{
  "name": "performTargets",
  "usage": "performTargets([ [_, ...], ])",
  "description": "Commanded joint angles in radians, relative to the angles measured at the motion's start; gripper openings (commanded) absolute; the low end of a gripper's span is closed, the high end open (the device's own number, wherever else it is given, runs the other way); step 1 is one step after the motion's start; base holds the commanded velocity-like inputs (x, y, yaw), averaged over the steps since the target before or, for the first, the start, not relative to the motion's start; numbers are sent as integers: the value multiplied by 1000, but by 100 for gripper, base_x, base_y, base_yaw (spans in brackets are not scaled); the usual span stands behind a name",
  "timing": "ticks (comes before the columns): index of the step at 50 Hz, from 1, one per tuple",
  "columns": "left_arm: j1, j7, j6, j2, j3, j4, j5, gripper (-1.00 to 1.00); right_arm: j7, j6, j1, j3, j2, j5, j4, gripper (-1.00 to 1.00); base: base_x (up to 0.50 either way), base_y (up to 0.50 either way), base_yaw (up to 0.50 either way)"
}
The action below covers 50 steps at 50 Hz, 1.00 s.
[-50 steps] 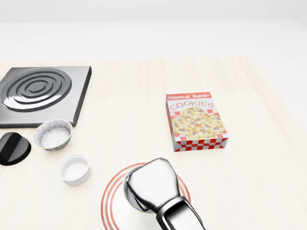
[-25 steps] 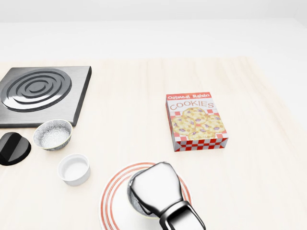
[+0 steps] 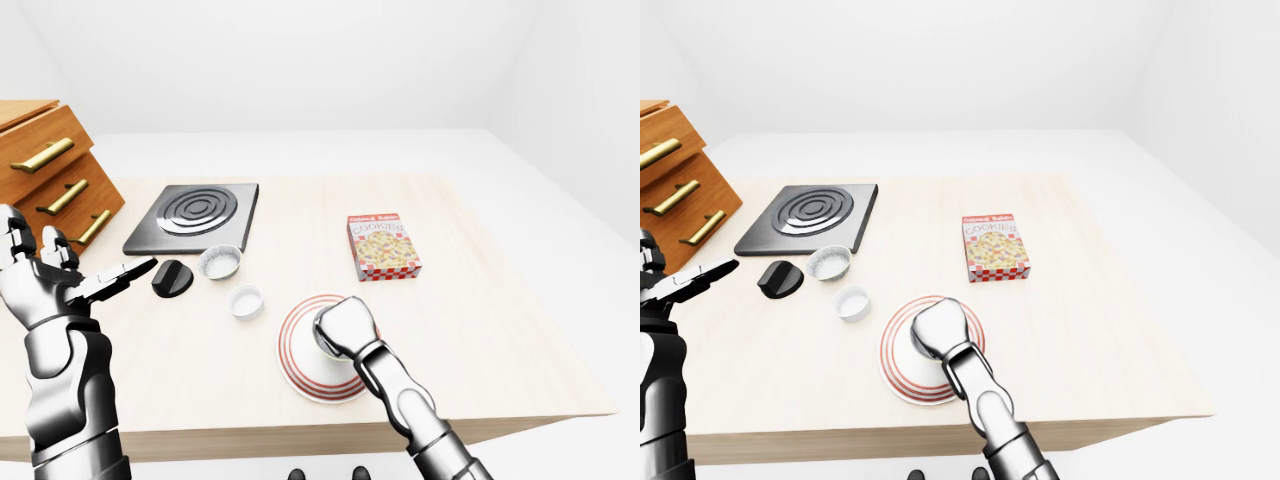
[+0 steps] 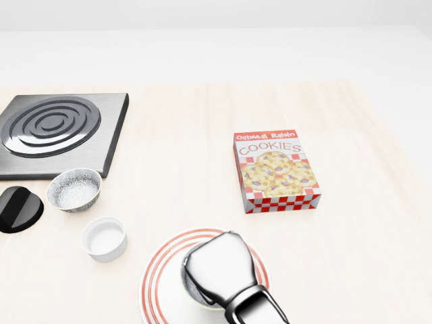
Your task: Pick the akita bowl next to the plate and place it on the plate.
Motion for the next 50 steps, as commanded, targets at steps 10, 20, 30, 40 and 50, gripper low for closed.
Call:
performTargets([
  [10,-2,-3,0,0,-2,11,1,100,-35,0,-29,-1,9,12,51,-100,0,0,0],
  [20,1,1,0,-1,-2,-3,1,100,-42,0,-34,-2,12,10,62,-100,0,0,0],
  [30,0,-1,0,-2,-3,3,1,100,-55,0,-41,-3,13,2,83,-100,0,0,0],
  [40,1,-1,0,-3,-2,1,2,100,-60,0,-38,1,14,-3,84,-100,0,0,0],
  [50,1,-1,0,-2,-1,1,1,100,-57,0,-37,0,15,-4,79,-80,0,0,0],
])
